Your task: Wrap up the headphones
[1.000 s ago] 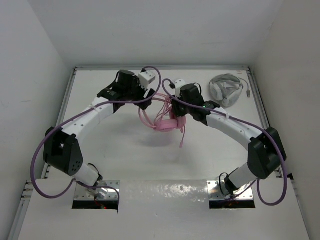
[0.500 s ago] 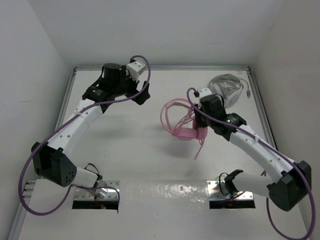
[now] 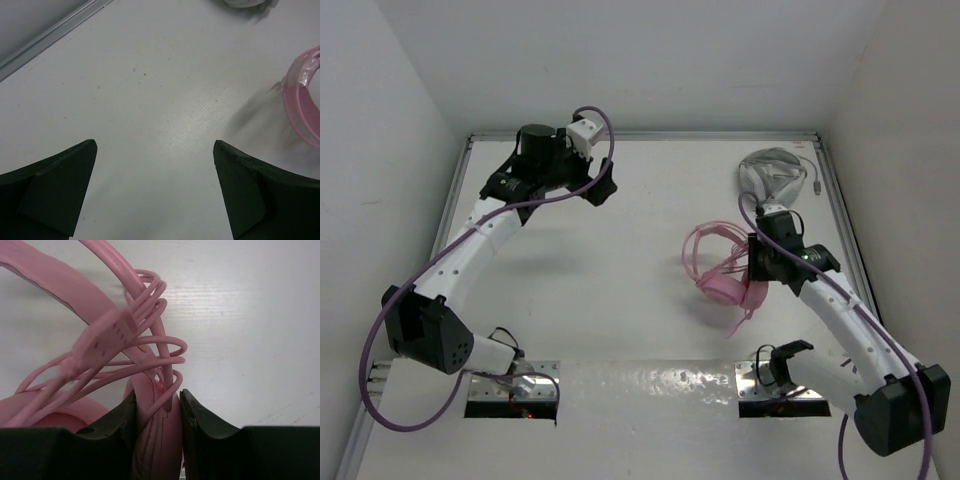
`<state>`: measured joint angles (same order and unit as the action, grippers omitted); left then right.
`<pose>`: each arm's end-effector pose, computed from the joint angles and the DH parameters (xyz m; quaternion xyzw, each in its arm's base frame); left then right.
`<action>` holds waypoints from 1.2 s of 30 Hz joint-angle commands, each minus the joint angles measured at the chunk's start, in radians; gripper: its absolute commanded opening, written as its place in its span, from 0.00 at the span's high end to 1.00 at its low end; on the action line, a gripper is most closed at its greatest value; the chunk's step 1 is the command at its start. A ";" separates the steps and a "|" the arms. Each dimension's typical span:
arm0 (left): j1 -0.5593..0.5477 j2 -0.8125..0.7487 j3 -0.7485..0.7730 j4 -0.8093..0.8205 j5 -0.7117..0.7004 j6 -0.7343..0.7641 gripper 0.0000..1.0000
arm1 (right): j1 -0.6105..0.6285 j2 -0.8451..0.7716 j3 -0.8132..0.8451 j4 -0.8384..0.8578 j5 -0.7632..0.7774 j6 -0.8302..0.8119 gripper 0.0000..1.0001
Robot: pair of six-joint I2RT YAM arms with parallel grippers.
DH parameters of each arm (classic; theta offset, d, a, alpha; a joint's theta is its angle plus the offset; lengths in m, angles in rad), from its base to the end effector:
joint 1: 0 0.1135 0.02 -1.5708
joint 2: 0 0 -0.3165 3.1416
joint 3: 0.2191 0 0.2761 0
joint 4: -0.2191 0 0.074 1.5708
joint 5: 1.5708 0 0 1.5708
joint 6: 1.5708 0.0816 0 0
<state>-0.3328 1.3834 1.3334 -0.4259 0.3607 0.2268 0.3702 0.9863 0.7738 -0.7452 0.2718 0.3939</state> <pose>0.3373 -0.1471 0.4020 0.3217 0.7816 -0.1801 0.5032 0.2030 0.0553 0.2545 0.0521 0.9440 -0.0084 0.3256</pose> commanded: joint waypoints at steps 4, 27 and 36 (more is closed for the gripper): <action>0.031 0.028 -0.008 0.062 0.029 -0.021 0.00 | -0.241 0.003 -0.060 0.073 -0.193 -0.010 1.00; 0.046 0.052 -0.022 0.075 0.064 -0.015 0.00 | -0.622 0.271 -0.099 0.383 -0.086 0.034 1.00; 0.046 0.071 -0.023 0.073 0.072 -0.018 0.00 | -0.732 0.410 -0.096 0.455 -0.091 0.053 1.00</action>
<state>-0.2989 1.4521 1.3087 -0.3885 0.4129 0.2111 -0.3523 1.3655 0.6655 -0.3683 0.1787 0.4225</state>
